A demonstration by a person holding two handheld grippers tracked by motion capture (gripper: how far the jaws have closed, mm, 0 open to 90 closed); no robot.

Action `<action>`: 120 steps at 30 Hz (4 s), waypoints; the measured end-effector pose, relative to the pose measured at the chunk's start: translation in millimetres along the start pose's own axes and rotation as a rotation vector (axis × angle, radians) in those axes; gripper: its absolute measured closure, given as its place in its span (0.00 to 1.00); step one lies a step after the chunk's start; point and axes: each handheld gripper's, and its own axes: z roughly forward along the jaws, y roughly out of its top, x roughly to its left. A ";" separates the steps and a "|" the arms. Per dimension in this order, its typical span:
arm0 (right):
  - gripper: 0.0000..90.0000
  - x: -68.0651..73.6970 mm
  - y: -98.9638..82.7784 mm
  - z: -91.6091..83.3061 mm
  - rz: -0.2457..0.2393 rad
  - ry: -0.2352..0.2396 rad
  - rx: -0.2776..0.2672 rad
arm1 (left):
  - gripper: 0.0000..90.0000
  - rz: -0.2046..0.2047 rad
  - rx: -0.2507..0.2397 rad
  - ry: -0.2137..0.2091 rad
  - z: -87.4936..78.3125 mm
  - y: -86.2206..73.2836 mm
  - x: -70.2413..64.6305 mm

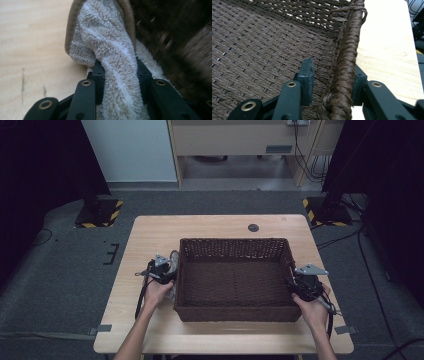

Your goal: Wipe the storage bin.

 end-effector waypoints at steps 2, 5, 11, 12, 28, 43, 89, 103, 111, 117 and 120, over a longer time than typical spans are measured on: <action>0.70 -0.1 -0.4 -0.1 0.005 -0.002 -0.004 | 0.75 -0.003 -0.034 -0.004 -12.4 5.6 2.4; 0.69 -0.6 0.0 -0.5 0.000 0.001 -0.005 | 0.75 0.002 -0.116 -0.015 -40.0 16.8 4.6; 0.64 -2.9 4.4 -6.4 0.026 0.009 -0.029 | 0.75 0.028 -0.266 -0.056 -90.9 37.4 -5.7; 0.64 -3.0 4.5 -6.5 0.021 0.007 -0.032 | 0.75 0.029 -0.274 -0.071 -92.7 37.9 -9.0; 0.63 -1.6 6.0 -10.2 0.019 0.003 -0.056 | 0.75 0.013 -0.091 -0.052 -39.7 -12.8 -19.6; 0.63 -2.8 5.1 -9.7 0.018 0.011 -0.052 | 0.75 -0.024 -0.112 -0.061 -55.4 -8.3 -5.5; 0.57 -7.5 13.2 -26.2 0.032 0.031 -0.100 | 0.74 0.038 -0.089 -0.164 -127.4 -44.0 -41.9; 0.85 -1.0 13.3 -26.4 0.119 -0.039 -0.041 | 0.77 0.073 -0.069 -0.134 -115.7 -39.0 -58.2; 0.80 -2.8 19.3 -13.4 0.152 -0.015 -0.078 | 0.77 0.064 -0.087 -0.114 -103.3 -34.2 -47.2; 0.72 -2.7 16.9 -13.3 0.127 0.007 -0.098 | 0.77 0.059 -0.008 -0.103 -86.9 -54.4 -43.7; 0.71 -2.8 16.6 -13.5 0.123 0.013 -0.102 | 0.77 0.042 0.029 -0.106 -81.0 -59.1 -39.6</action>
